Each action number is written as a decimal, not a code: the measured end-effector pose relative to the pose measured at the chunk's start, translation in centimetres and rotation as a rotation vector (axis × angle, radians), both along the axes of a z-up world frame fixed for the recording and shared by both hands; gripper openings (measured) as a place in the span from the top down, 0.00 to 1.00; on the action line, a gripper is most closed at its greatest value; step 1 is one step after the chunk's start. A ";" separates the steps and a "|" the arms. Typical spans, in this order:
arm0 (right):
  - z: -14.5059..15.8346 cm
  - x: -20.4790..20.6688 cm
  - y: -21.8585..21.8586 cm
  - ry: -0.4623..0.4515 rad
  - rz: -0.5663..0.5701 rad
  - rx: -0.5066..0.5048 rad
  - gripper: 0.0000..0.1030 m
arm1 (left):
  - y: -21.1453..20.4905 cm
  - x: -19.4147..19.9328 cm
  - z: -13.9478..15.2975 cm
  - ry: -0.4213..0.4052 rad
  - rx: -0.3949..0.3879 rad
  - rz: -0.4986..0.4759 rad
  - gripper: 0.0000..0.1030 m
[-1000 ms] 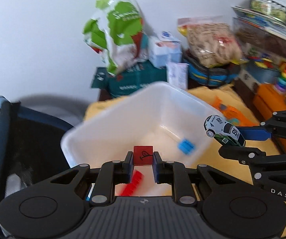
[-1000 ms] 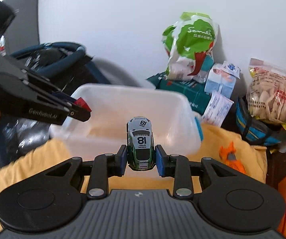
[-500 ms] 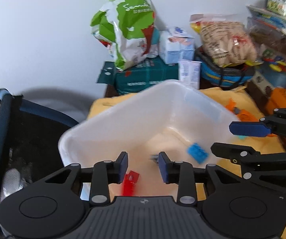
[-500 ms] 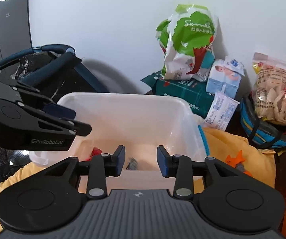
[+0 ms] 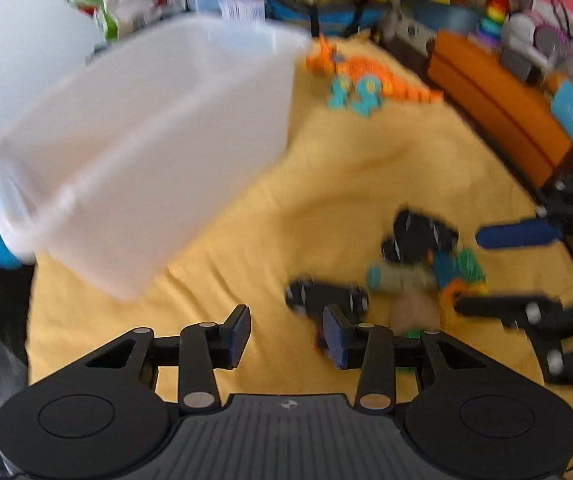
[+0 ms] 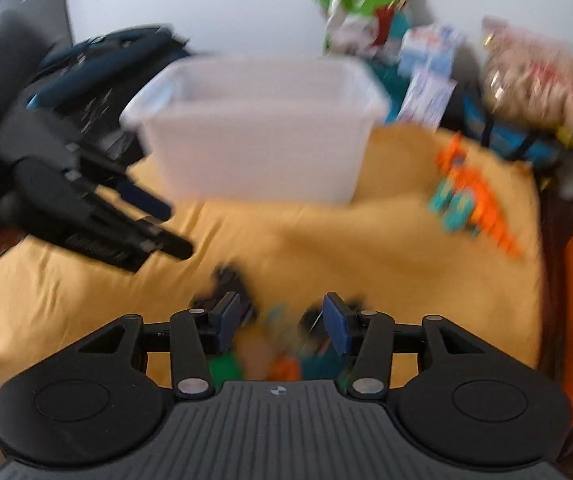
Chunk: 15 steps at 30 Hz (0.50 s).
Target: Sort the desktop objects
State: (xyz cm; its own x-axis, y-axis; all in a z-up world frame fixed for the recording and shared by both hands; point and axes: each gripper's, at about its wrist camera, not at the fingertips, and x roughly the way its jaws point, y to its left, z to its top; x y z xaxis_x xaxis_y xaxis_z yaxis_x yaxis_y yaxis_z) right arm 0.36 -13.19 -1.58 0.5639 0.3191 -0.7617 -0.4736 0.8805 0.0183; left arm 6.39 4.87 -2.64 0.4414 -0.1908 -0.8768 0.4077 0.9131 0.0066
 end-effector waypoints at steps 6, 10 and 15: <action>-2.2 -1.5 4.9 -0.014 0.183 -0.055 0.60 | 0.9 -0.1 -2.2 0.039 0.029 0.031 0.57; -4.1 0.2 8.0 -0.044 0.187 -0.147 0.60 | 2.2 0.3 -1.6 0.023 0.017 0.065 0.57; -6.5 2.1 8.1 -0.010 0.122 -0.212 0.69 | 1.9 0.8 -1.0 0.000 0.025 0.020 0.57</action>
State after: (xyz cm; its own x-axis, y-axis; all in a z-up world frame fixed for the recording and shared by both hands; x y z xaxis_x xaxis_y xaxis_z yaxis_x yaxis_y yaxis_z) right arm 2.45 -5.08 -8.07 0.5388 0.2189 -0.8135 -0.5762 0.8002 -0.1663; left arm 7.22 6.77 -3.66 0.4449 -0.1603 -0.8811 0.3897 0.9205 0.0293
